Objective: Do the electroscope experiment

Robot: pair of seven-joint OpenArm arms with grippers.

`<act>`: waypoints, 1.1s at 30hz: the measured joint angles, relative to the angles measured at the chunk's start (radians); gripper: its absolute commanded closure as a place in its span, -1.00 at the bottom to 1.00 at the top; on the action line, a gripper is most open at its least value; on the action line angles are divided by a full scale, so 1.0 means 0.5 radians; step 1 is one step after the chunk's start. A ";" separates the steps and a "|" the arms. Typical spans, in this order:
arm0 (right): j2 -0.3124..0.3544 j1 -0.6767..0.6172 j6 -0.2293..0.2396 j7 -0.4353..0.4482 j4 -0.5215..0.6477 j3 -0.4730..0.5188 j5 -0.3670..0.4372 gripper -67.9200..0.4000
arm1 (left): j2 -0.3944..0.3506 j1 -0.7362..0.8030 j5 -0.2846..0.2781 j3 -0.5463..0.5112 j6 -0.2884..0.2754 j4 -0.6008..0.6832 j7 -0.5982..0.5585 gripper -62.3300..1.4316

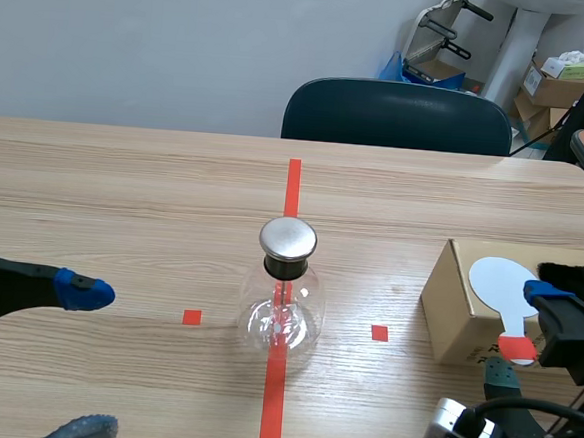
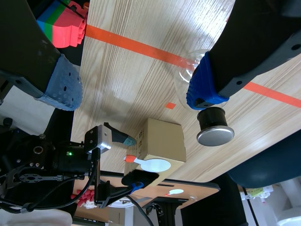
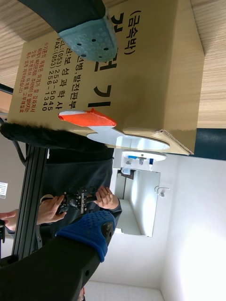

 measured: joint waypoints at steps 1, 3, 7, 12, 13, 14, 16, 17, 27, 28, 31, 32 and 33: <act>0.000 0.000 0.000 0.000 0.000 0.000 0.000 -1.00 | 0.000 0.000 0.000 0.000 0.000 0.000 0.000 -0.56; 0.000 0.000 0.000 0.000 0.000 0.000 0.000 -1.00 | 0.000 0.000 0.000 0.000 0.000 0.000 0.000 -0.56; 0.000 0.000 0.000 0.000 0.000 0.000 0.000 -1.00 | 0.000 0.000 0.000 0.000 0.000 0.000 0.000 -0.56; 0.000 0.000 0.000 0.000 0.000 0.000 0.000 -1.00 | 0.000 0.000 0.000 0.000 0.000 0.000 0.000 -0.56; 0.000 0.000 0.000 0.000 0.000 0.000 0.000 -1.00 | 0.000 0.000 0.000 0.000 0.000 0.000 -0.001 -0.56; 0.000 0.000 0.000 0.000 0.000 0.000 0.000 -1.00 | 0.000 0.000 0.000 0.000 0.000 0.000 -0.001 -0.56; 0.000 0.000 0.000 0.000 0.000 0.000 0.000 -1.00 | 0.000 0.000 0.000 0.000 0.000 0.000 -0.001 -0.56; 0.000 0.000 0.000 0.000 0.000 0.000 0.000 -1.00 | 0.000 0.000 0.000 0.000 0.000 0.000 -0.001 -0.56; 0.000 0.000 0.000 0.000 0.000 0.000 0.000 -1.00 | 0.000 0.000 0.000 0.000 0.000 0.000 -0.001 -0.56; 0.000 0.000 0.000 0.000 0.000 0.000 0.000 -1.00 | 0.000 0.000 0.000 0.000 0.000 0.000 0.000 -0.56; 0.000 0.000 0.000 0.000 0.000 0.000 0.000 -1.00 | 0.000 0.000 0.000 0.000 0.000 0.000 0.006 -0.56; 0.000 0.000 0.000 0.000 0.000 0.000 0.000 -1.00 | 0.000 0.000 0.000 0.000 0.000 0.000 0.020 -0.56; 0.000 0.000 0.000 0.000 0.000 0.000 0.000 -1.00 | 0.000 0.000 0.000 0.000 0.000 0.000 0.035 -0.56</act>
